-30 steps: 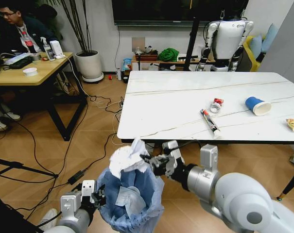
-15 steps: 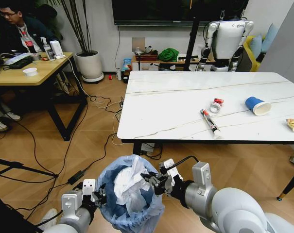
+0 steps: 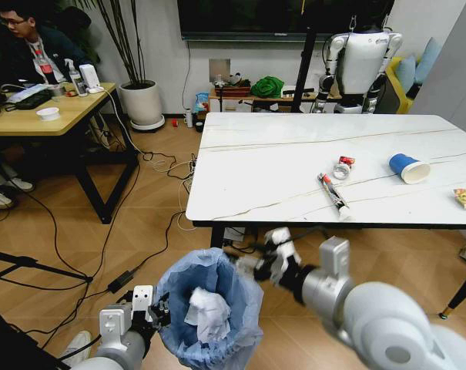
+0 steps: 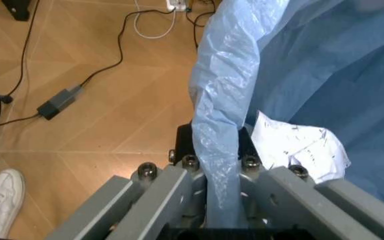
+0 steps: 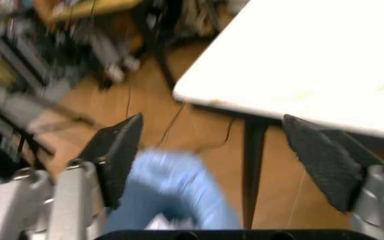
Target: Pick up the trash bin and place the trash from the table into it.
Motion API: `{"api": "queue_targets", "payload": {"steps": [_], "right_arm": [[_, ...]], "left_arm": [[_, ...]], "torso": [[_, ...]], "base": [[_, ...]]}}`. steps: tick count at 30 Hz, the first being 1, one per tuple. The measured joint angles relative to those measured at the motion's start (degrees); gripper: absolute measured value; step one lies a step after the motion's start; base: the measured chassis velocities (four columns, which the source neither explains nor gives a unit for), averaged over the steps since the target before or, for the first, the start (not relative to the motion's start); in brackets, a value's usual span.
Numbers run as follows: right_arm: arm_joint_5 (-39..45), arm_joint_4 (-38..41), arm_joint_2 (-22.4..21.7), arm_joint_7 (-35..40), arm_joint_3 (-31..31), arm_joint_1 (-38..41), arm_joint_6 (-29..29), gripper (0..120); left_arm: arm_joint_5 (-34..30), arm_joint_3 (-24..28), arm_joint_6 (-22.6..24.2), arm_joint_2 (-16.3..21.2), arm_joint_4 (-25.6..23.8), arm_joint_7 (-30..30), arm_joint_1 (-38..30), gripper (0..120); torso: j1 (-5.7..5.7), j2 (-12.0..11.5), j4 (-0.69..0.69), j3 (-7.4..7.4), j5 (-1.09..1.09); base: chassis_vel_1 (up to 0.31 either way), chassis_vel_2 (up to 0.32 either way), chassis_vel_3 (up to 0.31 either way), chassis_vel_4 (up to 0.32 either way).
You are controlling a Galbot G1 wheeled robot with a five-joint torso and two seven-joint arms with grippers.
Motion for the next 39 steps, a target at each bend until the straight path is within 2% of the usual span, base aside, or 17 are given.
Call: {"api": "queue_targets", "payload": {"steps": [3,4,5,9,10,13,15,16,17,20,21,25,31,39], "right_arm": [[-2.2,0.0,2.6,0.3,8.3,-4.4,1.1,93],[-2.2,0.0,2.6,0.3,8.3,-4.4,1.1,93],[-4.8,0.0,3.5,-0.3,11.0,-6.4,1.3,97],[-15.6,-0.1,6.6,-3.7,18.7,-13.3,1.8,100],[-15.6,-0.1,6.6,-3.7,18.7,-13.3,1.8,100],[-24.4,-0.1,9.5,-6.0,24.0,-18.5,3.0,100],[-26.9,-0.1,10.2,-6.9,25.2,-19.5,3.6,100],[-33.0,-0.1,12.4,-9.2,27.5,-21.7,5.0,100],[-33.0,-0.1,12.4,-9.2,27.5,-21.7,5.0,100],[-40.6,-0.1,17.0,-12.6,29.3,-24.6,7.0,100],[-40.6,-0.1,17.0,-12.6,29.3,-24.6,7.0,100],[-46.9,-0.9,24.3,-15.8,29.3,-26.8,8.4,100],[-49.2,-3.0,27.5,-16.8,28.5,-27.5,9.1,100],[-49.1,-4.5,27.5,-17.0,28.5,-27.2,9.2,100]], "left_arm": [[0.0,0.0,0.0,0.0,-0.1,0.1,0.2,0],[0.0,0.0,0.0,0.0,-0.1,0.1,0.2,0],[0.1,0.0,0.0,0.0,-0.2,0.1,0.2,0],[0.1,0.1,0.0,0.0,-0.2,0.2,0.2,0],[0.1,0.1,0.0,0.0,-0.2,0.2,0.2,0],[0.1,0.1,0.0,0.1,-0.5,0.3,0.2,0],[0.1,0.1,0.0,0.2,-0.5,0.4,0.3,0],[0.1,0.1,0.0,0.2,-0.8,0.4,0.5,0],[0.1,0.1,0.0,0.2,-0.8,0.4,0.5,0],[0.2,0.0,0.0,0.3,-1.0,0.6,0.7,0],[0.2,0.0,0.0,0.3,-1.0,0.6,0.7,0],[0.3,-0.3,0.0,0.5,-1.3,0.8,0.8,0],[0.3,-0.5,0.0,0.8,-1.7,1.0,0.9,0],[0.0,-0.9,0.0,1.1,-2.0,1.1,0.9,0]], "torso": [[0.0,0.0,0.0,0.0,0.0],[0.0,0.0,0.0,0.0,0.0],[0.0,0.0,-0.01,0.0,0.01],[0.0,0.0,-0.01,0.0,0.01],[0.0,0.0,-0.01,0.0,0.01],[0.0,0.0,-0.01,0.0,0.0],[0.0,0.0,-0.01,0.0,0.01],[0.0,0.0,-0.01,0.0,0.0],[0.0,0.0,-0.01,0.0,0.0],[0.0,0.0,-0.01,0.0,-0.01],[0.0,0.0,-0.01,0.0,-0.01],[-0.01,0.0,-0.01,-0.01,-0.01],[-0.01,0.0,-0.01,-0.01,-0.01],[0.0,0.0,0.0,0.0,-0.01]], "base": [[0.0,0.0,0.0,0.0],[0.0,0.0,0.0,0.0],[0.0,0.0,0.0,0.0],[0.0,0.0,0.0,0.0],[0.0,0.0,0.0,0.0],[0.0,0.0,0.0,0.0],[0.0,0.0,0.0,0.0],[0.0,0.0,0.0,0.0],[0.0,0.0,0.0,0.0],[0.0,0.0,0.0,0.0],[0.0,0.0,0.0,0.0],[0.0,0.0,0.0,0.0],[0.0,0.0,0.0,0.0],[-0.004,-0.005,0.008,0.006]]}}
